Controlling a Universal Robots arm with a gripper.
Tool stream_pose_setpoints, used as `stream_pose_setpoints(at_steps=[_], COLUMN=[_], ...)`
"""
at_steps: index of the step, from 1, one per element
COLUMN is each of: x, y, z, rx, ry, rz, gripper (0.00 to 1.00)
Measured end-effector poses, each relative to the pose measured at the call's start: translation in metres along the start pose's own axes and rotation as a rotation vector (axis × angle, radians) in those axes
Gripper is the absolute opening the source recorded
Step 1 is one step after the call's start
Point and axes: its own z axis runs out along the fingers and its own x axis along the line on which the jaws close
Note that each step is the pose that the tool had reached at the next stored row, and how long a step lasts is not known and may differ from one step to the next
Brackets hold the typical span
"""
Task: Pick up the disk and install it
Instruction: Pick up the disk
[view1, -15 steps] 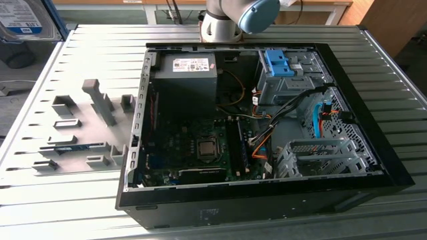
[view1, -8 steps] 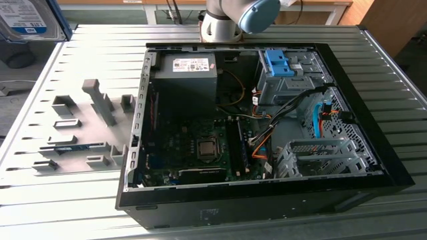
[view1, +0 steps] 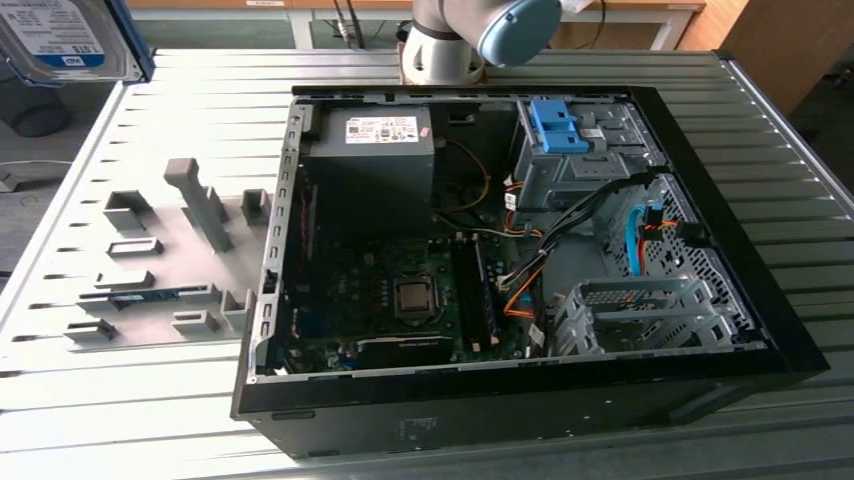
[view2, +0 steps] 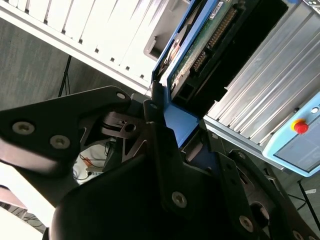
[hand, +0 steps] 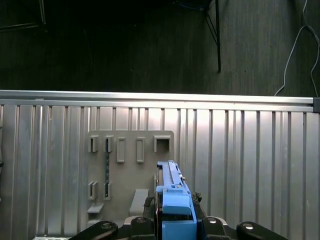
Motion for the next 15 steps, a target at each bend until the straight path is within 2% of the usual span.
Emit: stream_pose_setpoints(at_steps=[8, 15], x=[0.0000, 0.0001], y=[-0.0108, -0.0168], z=[-0.0002, -0.0003], rx=[-0.0001, -0.0001], ry=[0.0000, 0.0000], rz=[0.000, 0.000], gripper=[0.37, 0.37])
